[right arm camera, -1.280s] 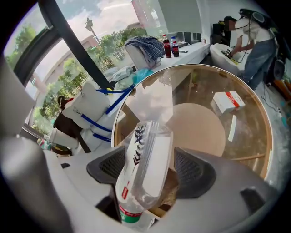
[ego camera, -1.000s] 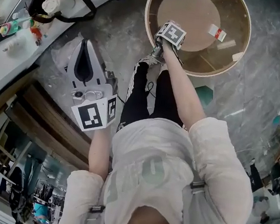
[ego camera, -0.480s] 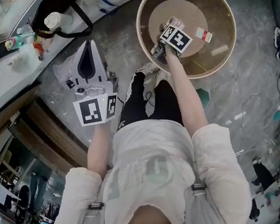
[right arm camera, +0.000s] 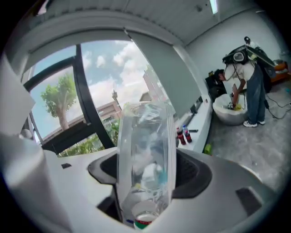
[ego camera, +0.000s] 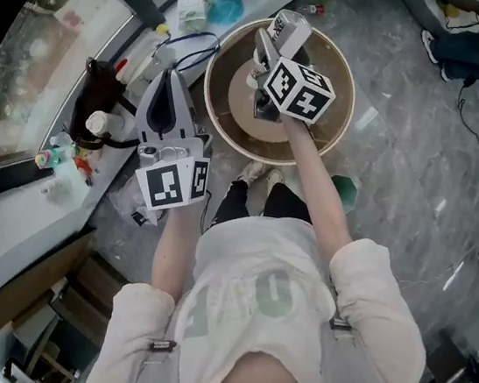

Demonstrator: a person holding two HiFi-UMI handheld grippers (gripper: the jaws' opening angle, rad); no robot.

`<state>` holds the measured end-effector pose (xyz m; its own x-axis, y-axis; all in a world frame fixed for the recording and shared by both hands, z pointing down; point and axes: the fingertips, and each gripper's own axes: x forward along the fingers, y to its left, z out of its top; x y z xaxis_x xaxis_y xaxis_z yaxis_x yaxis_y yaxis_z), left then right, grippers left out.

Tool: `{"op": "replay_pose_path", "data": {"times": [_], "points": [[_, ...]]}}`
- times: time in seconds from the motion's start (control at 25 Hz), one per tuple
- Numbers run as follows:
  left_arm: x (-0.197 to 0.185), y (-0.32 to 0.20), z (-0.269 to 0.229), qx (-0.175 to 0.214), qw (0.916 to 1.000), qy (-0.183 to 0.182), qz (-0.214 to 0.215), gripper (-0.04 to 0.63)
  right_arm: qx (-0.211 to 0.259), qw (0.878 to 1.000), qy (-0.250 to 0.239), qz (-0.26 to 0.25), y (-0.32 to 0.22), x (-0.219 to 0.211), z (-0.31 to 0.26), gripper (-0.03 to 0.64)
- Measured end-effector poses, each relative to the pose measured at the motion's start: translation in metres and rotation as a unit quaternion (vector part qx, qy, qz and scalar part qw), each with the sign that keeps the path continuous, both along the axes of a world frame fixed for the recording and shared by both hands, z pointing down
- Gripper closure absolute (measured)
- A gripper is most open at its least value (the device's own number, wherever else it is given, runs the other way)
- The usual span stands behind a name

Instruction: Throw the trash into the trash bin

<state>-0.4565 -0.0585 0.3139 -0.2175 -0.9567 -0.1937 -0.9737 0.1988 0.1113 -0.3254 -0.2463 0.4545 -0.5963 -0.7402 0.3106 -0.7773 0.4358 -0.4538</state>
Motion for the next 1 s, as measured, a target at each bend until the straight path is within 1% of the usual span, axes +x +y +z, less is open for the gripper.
{"op": "replay_pose_path", "data": {"times": [0.08, 0.16, 0.24, 0.32, 0.44, 0.6, 0.72, 0.84, 1.0], "points": [[0.024, -0.015, -0.025, 0.016, 0.9995, -0.011, 0.026, 0.583, 0.051, 0.998, -0.026, 0.003, 0.004, 0.023, -0.056, 0.302], [0.049, -0.028, -0.049, 0.035, 0.9977, -0.013, 0.057, 0.583, 0.110, 0.993, -0.047, -0.001, 0.013, 0.048, -0.108, 0.302], [0.075, -0.037, -0.072, 0.055, 0.9945, -0.009, 0.089, 0.583, 0.174, 0.983, -0.064, -0.009, 0.029, 0.073, -0.157, 0.302], [0.101, -0.045, -0.094, 0.073, 0.9905, -0.009, 0.117, 0.583, 0.228, 0.971, -0.076, -0.001, 0.044, 0.100, -0.199, 0.302], [0.142, -0.057, -0.121, 0.095, 0.9830, -0.015, 0.157, 0.583, 0.282, 0.956, -0.079, 0.026, 0.062, 0.140, -0.245, 0.302], [0.191, -0.070, -0.141, 0.115, 0.9709, -0.025, 0.209, 0.583, 0.322, 0.942, -0.068, 0.067, 0.076, 0.187, -0.277, 0.302], [0.220, -0.078, -0.148, 0.126, 0.9622, -0.015, 0.241, 0.583, 0.342, 0.934, -0.053, 0.088, 0.083, 0.214, -0.288, 0.302], [0.241, -0.082, -0.153, 0.140, 0.9531, -0.007, 0.268, 0.583, 0.346, 0.932, -0.041, 0.097, 0.084, 0.230, -0.287, 0.302], [0.284, -0.088, -0.154, 0.135, 0.9408, -0.010, 0.311, 0.583, 0.344, 0.931, -0.038, 0.120, 0.089, 0.263, -0.284, 0.302]]}}
